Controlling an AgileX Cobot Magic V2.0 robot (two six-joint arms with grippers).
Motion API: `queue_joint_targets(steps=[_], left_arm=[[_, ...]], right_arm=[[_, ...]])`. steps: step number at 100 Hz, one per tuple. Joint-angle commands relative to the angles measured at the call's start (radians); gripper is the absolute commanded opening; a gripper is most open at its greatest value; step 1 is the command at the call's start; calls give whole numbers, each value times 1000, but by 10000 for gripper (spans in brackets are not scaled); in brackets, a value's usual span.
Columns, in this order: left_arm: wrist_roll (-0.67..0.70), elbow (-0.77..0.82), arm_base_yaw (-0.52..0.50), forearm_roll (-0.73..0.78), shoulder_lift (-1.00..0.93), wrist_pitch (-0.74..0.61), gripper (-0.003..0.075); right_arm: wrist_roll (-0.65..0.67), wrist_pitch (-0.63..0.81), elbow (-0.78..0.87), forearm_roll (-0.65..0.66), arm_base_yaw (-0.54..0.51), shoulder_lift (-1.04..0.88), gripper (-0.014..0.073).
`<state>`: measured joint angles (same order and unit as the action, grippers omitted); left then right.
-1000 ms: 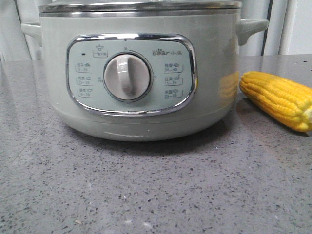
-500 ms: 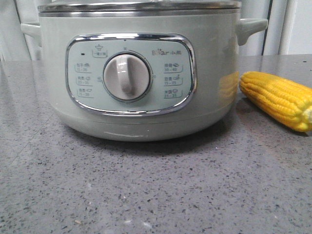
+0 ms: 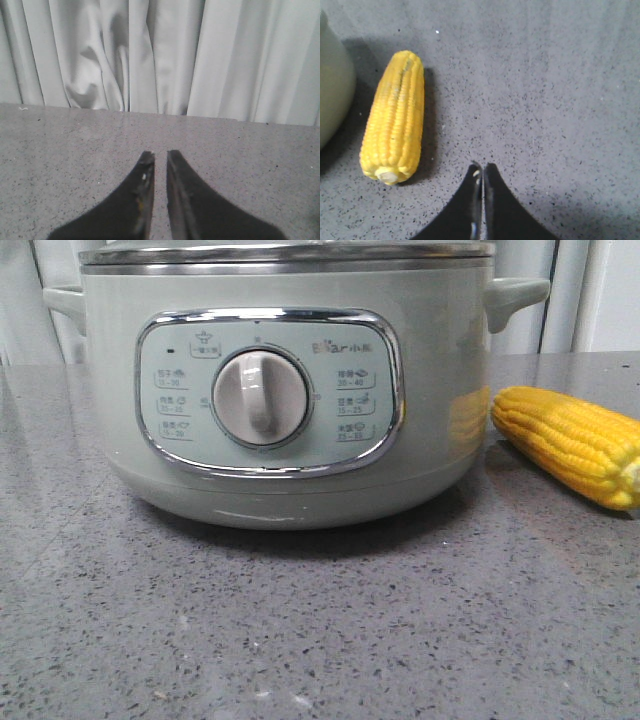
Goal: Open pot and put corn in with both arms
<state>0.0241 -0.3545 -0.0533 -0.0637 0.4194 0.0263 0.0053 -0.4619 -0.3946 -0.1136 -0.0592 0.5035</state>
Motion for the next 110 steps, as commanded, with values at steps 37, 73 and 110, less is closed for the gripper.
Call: queue_joint_targets(steps=[37, 73, 110], left_arm=[[12, -90, 123, 6, 101, -289, 440], [12, -236, 526, 6, 324, -309, 440], [12, -379, 823, 6, 646, -429, 442]], right_arm=[[3, 92, -37, -8, -5, 81, -64], [3, 92, -37, -8, -5, 81, -64], [3, 92, -37, -8, -5, 81, -64]])
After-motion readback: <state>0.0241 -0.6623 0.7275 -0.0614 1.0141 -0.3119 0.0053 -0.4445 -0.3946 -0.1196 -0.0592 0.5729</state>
